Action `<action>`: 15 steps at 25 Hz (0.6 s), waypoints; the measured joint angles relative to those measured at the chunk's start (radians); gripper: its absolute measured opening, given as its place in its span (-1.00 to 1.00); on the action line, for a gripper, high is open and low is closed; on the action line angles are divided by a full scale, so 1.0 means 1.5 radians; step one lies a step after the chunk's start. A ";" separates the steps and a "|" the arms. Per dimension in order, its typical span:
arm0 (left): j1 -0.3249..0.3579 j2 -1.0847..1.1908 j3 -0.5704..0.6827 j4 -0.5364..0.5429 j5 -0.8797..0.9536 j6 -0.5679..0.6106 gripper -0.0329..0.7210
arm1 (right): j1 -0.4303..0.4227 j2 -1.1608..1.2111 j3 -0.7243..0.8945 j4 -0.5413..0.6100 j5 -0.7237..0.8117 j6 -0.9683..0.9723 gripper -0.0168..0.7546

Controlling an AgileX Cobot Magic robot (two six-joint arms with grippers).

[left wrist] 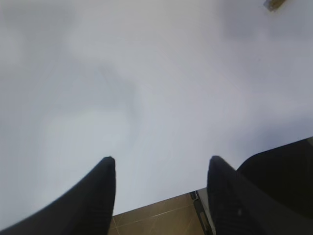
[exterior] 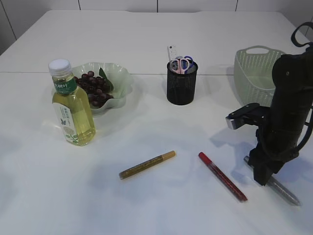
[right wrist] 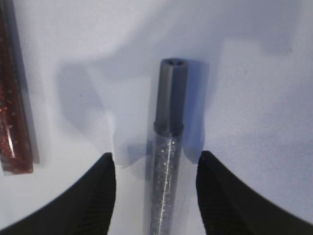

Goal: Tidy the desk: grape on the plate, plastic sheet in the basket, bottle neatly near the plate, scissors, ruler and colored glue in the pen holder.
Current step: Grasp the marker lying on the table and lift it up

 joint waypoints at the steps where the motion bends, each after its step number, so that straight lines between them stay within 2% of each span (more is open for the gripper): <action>1: 0.000 0.000 0.000 0.000 0.000 0.000 0.24 | 0.000 0.000 0.000 0.000 0.000 0.000 0.14; 15: 0.000 0.000 0.000 0.000 0.000 0.000 0.24 | 0.000 0.000 0.000 0.000 0.000 0.000 0.14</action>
